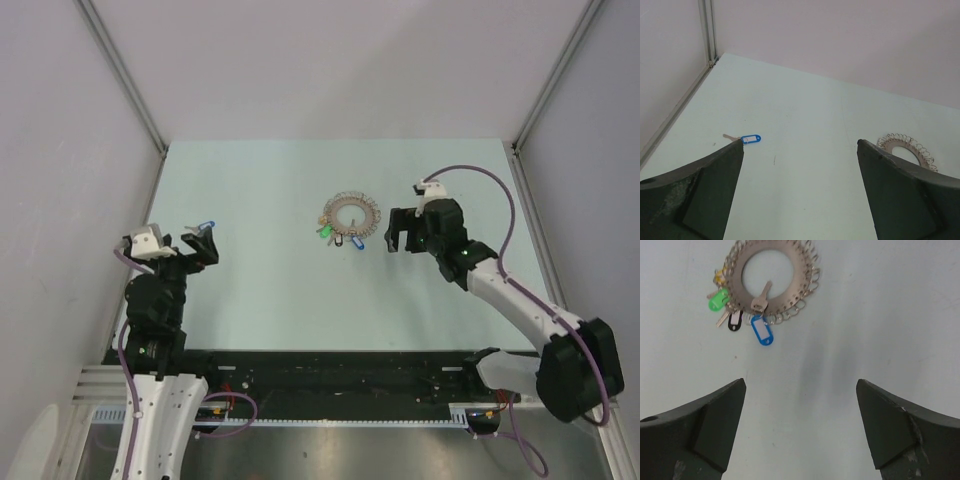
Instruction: Put the keys on the keyring
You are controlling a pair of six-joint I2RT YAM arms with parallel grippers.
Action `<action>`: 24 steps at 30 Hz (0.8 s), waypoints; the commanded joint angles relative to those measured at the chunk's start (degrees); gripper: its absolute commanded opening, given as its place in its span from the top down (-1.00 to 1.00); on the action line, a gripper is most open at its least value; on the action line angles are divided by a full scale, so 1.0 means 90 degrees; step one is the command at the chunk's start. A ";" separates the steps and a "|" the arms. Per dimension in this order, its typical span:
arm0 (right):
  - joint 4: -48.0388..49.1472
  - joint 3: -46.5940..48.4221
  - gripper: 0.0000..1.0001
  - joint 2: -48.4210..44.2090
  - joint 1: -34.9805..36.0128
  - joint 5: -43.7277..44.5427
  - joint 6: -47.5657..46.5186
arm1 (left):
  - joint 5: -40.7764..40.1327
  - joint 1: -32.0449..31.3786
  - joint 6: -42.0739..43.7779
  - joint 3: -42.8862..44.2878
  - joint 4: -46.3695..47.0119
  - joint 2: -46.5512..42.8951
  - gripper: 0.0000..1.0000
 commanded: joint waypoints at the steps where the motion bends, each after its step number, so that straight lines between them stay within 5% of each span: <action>1: 0.0559 0.0489 -0.87 0.0981 0.0413 -0.0065 0.0158 | -0.0047 -0.0103 -0.0087 -0.0020 0.0135 -0.0105 -1.00; 11: 0.1858 0.1084 -0.33 0.2877 0.0687 -0.0026 -0.0203 | -0.0057 -0.0210 -0.0077 -0.0030 0.0106 -0.0124 -1.00; 24: 0.1810 0.2071 0.17 0.4539 0.0697 -0.0065 -0.0761 | -0.0018 -0.0239 -0.0087 -0.0030 0.0135 -0.0046 -1.00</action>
